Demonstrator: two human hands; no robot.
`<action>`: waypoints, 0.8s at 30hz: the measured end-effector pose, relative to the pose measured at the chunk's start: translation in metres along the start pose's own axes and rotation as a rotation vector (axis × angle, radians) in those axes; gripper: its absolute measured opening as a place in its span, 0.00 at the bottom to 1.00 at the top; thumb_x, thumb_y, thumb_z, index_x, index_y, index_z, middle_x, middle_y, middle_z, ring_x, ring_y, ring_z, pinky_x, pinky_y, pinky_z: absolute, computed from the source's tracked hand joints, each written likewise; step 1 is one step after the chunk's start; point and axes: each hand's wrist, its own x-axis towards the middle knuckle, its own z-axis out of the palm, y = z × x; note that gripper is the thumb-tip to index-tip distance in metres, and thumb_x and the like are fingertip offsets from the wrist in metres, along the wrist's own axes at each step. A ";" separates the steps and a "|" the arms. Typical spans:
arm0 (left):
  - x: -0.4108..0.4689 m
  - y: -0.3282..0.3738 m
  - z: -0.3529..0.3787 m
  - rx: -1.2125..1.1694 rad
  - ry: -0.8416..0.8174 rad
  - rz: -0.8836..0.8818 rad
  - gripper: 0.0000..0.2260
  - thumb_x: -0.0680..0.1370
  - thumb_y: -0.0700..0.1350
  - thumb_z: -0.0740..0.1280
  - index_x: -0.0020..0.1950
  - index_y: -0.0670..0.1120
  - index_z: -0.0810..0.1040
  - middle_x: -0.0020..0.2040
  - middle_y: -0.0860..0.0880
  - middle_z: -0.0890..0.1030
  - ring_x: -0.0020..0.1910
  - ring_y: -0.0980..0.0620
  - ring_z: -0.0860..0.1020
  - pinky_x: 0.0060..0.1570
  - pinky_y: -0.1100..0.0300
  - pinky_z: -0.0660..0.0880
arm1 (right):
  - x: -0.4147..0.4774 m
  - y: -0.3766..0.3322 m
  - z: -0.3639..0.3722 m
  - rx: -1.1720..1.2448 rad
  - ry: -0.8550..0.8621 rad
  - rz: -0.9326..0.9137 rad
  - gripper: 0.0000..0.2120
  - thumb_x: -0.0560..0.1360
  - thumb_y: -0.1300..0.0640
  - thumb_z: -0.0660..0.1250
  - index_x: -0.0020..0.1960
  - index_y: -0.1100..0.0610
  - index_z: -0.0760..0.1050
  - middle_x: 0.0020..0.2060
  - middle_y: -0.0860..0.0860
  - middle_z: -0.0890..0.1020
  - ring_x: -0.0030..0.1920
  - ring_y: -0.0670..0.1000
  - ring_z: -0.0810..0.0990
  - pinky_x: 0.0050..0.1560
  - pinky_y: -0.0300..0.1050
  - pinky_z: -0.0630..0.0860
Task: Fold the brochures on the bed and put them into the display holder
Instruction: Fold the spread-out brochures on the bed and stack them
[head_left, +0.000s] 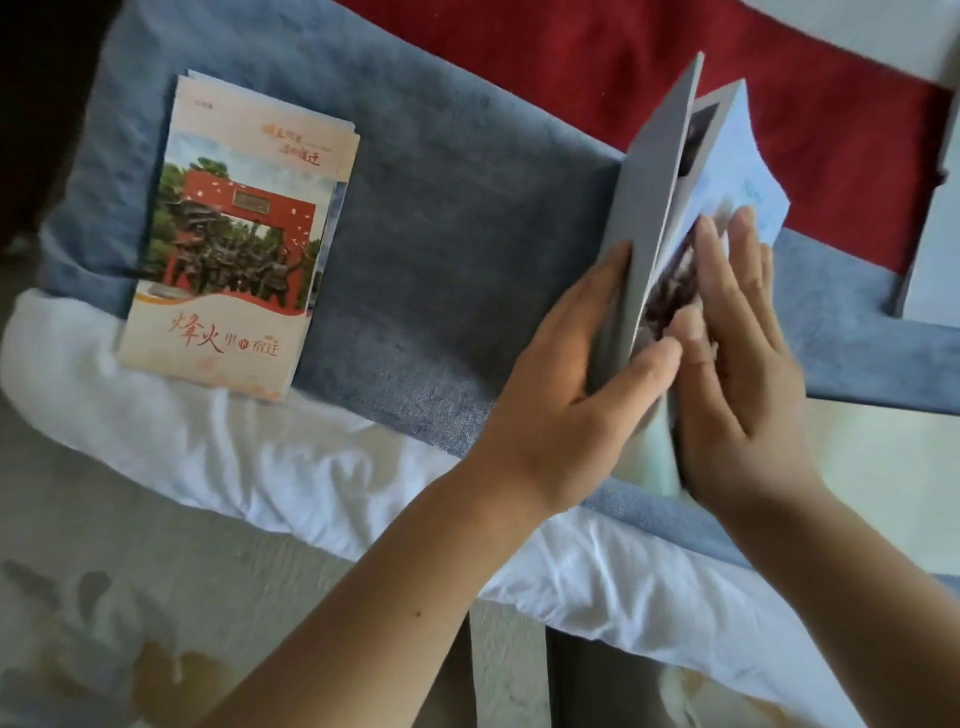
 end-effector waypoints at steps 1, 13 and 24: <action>-0.001 0.000 -0.006 -0.057 0.012 -0.012 0.27 0.83 0.44 0.64 0.82 0.50 0.62 0.76 0.54 0.72 0.75 0.57 0.69 0.76 0.48 0.66 | 0.003 -0.008 0.003 0.006 -0.003 0.016 0.25 0.86 0.53 0.57 0.81 0.57 0.60 0.82 0.56 0.55 0.84 0.57 0.48 0.82 0.61 0.50; -0.006 -0.010 -0.116 -0.249 0.237 -0.135 0.20 0.85 0.37 0.60 0.77 0.45 0.68 0.62 0.46 0.84 0.57 0.53 0.84 0.49 0.62 0.81 | 0.020 -0.087 0.060 -0.100 -0.018 -0.054 0.37 0.77 0.56 0.74 0.81 0.59 0.62 0.81 0.68 0.45 0.80 0.72 0.35 0.83 0.56 0.44; -0.038 -0.045 -0.122 -0.077 0.158 0.034 0.20 0.87 0.45 0.49 0.78 0.46 0.66 0.73 0.55 0.74 0.74 0.60 0.70 0.75 0.58 0.67 | -0.010 -0.087 0.111 0.164 -0.183 0.090 0.30 0.86 0.46 0.53 0.85 0.54 0.52 0.79 0.50 0.67 0.80 0.48 0.63 0.78 0.55 0.64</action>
